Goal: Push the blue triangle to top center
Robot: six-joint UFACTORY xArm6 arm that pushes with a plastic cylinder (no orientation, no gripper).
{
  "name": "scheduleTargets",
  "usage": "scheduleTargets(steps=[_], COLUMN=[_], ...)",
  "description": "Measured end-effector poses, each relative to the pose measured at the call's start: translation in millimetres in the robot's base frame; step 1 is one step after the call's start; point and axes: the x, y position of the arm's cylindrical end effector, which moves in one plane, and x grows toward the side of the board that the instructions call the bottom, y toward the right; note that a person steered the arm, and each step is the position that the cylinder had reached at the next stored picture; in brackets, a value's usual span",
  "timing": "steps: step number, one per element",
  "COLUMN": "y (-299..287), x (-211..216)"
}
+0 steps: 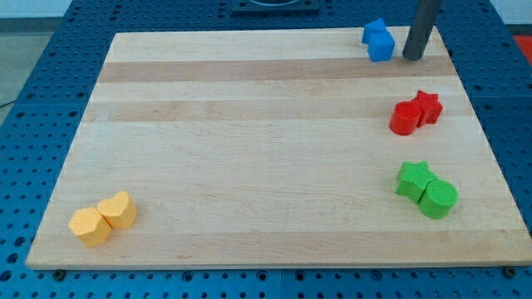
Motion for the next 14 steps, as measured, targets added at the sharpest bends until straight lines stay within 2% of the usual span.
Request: scheduleTargets(steps=[2, 3, 4, 5, 6, 7, 8, 9, 10, 12, 13, 14], y=[3.9, 37.5, 73.2, 71.7, 48.4, 29.3, 38.8, 23.0, -13.7, -114.8, -116.7, -87.8], x=[6.9, 15.0, 8.5, -29.6, -48.0, -48.1, -48.5, -62.1, -63.0, -5.9, 11.3, 9.1])
